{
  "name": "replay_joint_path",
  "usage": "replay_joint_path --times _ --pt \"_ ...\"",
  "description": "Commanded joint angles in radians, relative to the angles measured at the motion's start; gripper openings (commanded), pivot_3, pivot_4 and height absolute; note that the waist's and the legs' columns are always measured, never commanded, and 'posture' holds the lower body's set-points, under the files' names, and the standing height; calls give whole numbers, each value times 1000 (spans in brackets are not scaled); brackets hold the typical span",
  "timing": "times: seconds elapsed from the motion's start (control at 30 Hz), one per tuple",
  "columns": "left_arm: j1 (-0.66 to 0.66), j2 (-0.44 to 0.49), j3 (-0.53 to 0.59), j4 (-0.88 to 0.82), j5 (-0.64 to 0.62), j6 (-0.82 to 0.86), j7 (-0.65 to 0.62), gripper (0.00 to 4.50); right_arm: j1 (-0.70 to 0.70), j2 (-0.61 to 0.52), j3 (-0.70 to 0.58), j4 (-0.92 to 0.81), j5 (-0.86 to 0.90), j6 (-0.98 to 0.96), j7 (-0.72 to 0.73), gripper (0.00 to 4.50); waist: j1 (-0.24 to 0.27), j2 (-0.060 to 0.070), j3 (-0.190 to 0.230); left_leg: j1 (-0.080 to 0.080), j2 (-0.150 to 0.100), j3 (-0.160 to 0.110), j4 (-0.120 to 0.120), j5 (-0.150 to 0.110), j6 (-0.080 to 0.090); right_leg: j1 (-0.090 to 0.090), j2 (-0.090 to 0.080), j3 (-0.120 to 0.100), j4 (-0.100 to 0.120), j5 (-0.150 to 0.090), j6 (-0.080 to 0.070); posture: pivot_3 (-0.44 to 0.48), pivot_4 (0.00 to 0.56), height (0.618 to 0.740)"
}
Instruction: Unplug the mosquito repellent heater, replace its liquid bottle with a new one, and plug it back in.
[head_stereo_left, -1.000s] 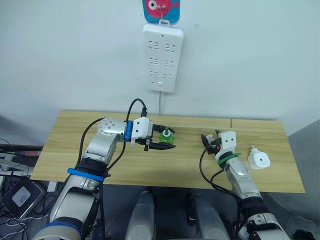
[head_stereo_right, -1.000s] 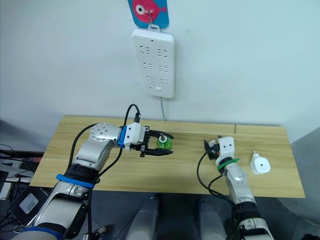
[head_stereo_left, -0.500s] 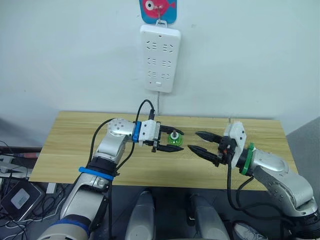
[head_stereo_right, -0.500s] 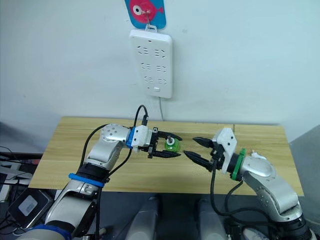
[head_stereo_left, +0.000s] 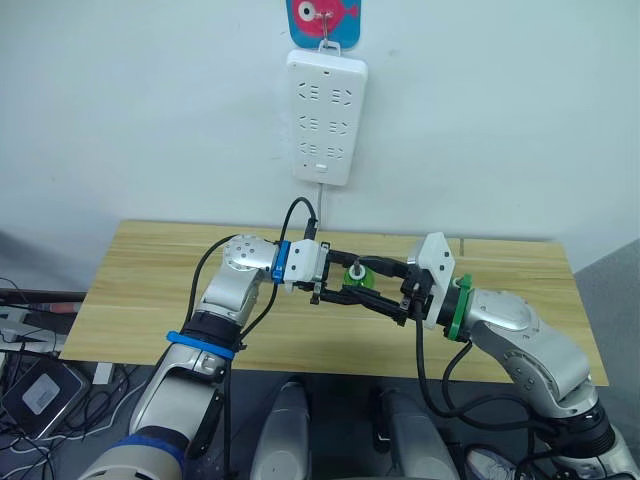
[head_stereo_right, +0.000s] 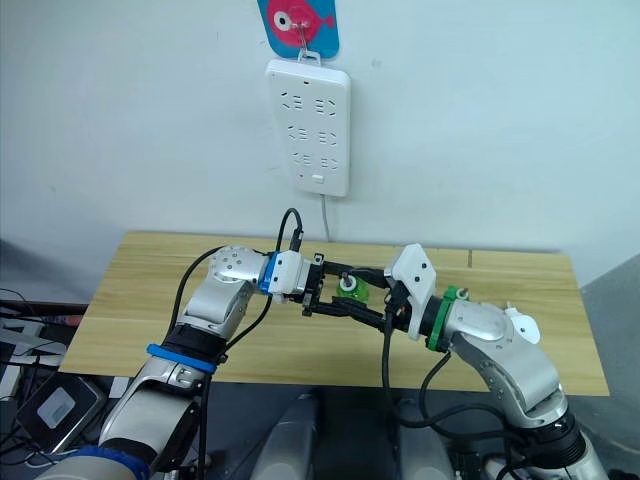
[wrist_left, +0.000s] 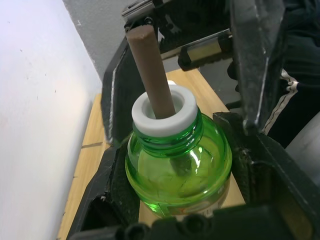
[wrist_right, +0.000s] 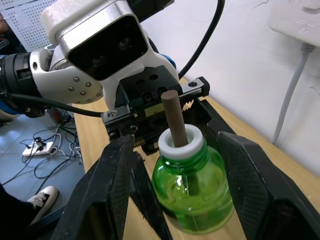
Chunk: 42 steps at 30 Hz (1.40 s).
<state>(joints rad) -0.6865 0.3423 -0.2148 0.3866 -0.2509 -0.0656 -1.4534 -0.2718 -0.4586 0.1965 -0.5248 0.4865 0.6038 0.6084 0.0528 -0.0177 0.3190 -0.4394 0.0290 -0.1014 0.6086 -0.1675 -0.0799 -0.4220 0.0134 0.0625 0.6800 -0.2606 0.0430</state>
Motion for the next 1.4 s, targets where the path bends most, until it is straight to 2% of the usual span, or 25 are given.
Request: replay_joint_path --times 0.03,0.17,0.33,0.37,0.4,0.5,0.57,0.63,0.73,0.9,1.07,1.4 --pt "-16 -8 -1 -26 -17 1 -4 2289 -7 8 15 -3 -26 -37 13 2146 0 0 0 0 0 0 0 0 0 0 0 0 0 0 0 229 241 740" --pt "-17 -9 0 -26 -18 3 -2 2289 -8 1 35 16 -74 -81 28 859 0 0 0 0 0 -1 0 0 0 0 0 -1 0 0 0 231 242 740" --pt "-22 -12 12 -26 -34 49 11 2289 5 12 4 14 -60 -94 35 855 0 0 0 0 0 -1 0 0 0 0 0 -1 0 0 0 230 245 740" --pt "-23 -13 18 -33 -46 74 14 2849 8 27 -21 10 -34 -81 21 855 0 0 0 0 0 -1 0 0 0 0 0 -1 0 0 0 230 245 740" --pt "-23 -14 26 -49 -62 102 21 3037 10 46 -59 6 2 -58 -2 855 0 0 0 0 0 -1 0 0 0 0 0 -1 0 0 0 232 246 740" --pt "-3 -13 51 -107 -93 131 47 3964 27 84 -169 -2 98 12 -63 855 0 0 0 0 0 -2 0 0 0 0 0 -1 1 0 0 232 246 740" --pt "32 -21 75 -171 -108 144 109 4482 47 125 -264 -3 195 67 -133 855 0 0 -1 0 0 -2 1 0 0 1 0 -1 1 0 0 222 244 740" --pt "67 -39 92 -232 -112 145 177 4500 51 187 -369 0 347 134 -247 855 0 0 -1 0 0 -2 0 0 0 1 -1 -1 1 1 -1 222 241 740" --pt "121 -94 104 -333 -102 159 321 4500 37 273 -514 31 663 195 -473 855 0 0 -1 0 0 -2 0 0 -1 1 -1 -1 2 3 -5 219 236 740" --pt "159 -221 91 -397 -50 127 543 4500 4 333 -559 37 1002 146 -757 855 -1 0 -1 1 0 -1 1 1 -1 1 -1 0 2 3 -2 230 231 740" --pt "178 -297 57 -416 -16 111 662 4500 -4 334 -524 15 1148 88 -875 855 -1 0 -6 1 0 1 1 1 -1 1 -1 1 1 3 -1 241 223 740" --pt "141 -350 16 -374 15 55 741 4500 -10 280 -445 -4 1233 23 -922 855 -1 -1 -11 1 -1 1 1 1 -1 1 0 2 1 3 -1 235 226 740"
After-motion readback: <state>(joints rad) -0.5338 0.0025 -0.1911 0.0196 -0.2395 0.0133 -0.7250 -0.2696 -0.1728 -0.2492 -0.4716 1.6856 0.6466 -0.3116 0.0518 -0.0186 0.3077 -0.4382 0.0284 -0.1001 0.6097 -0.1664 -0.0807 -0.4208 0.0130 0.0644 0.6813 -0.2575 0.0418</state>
